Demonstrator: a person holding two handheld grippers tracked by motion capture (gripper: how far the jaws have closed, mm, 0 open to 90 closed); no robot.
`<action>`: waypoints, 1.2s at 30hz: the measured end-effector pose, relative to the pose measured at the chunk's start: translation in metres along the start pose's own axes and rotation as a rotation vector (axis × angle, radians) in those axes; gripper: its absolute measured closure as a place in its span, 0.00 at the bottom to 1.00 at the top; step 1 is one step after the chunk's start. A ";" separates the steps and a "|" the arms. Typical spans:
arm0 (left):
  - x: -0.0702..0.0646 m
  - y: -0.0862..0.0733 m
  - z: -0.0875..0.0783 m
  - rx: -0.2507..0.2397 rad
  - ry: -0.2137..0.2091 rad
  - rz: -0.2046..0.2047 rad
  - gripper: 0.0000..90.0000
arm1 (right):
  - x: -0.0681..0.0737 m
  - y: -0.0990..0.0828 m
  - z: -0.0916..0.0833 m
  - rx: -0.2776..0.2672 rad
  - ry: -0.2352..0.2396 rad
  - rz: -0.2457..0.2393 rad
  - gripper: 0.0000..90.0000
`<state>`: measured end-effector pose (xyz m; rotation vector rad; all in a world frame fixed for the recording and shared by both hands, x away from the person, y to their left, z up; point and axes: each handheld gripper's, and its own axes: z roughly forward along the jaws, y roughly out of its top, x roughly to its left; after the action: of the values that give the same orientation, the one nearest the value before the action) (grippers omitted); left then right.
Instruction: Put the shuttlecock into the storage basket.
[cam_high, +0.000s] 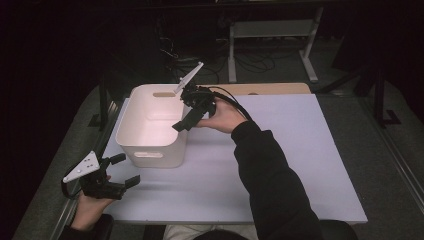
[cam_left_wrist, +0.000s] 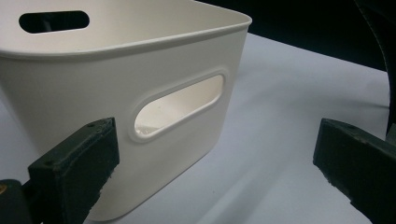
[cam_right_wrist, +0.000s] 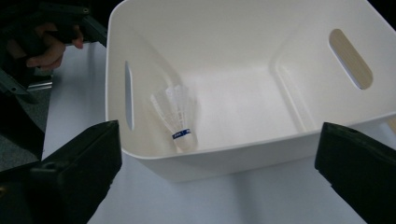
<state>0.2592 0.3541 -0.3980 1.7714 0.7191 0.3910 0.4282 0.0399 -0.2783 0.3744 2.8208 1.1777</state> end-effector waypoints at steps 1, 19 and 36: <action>0.000 0.000 0.000 0.000 0.001 0.000 0.00 | -0.001 -0.002 -0.002 -0.002 -0.005 0.004 0.00; 0.001 0.000 0.000 0.003 0.006 -0.002 0.00 | -0.008 -0.035 -0.028 -0.051 -0.053 0.056 0.00; 0.001 0.000 0.001 0.007 0.009 -0.011 0.00 | -0.008 -0.065 -0.044 -0.096 -0.093 0.086 0.00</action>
<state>0.2608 0.3542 -0.3987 1.7724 0.7366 0.3900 0.4162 -0.0362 -0.2933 0.5346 2.6819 1.2714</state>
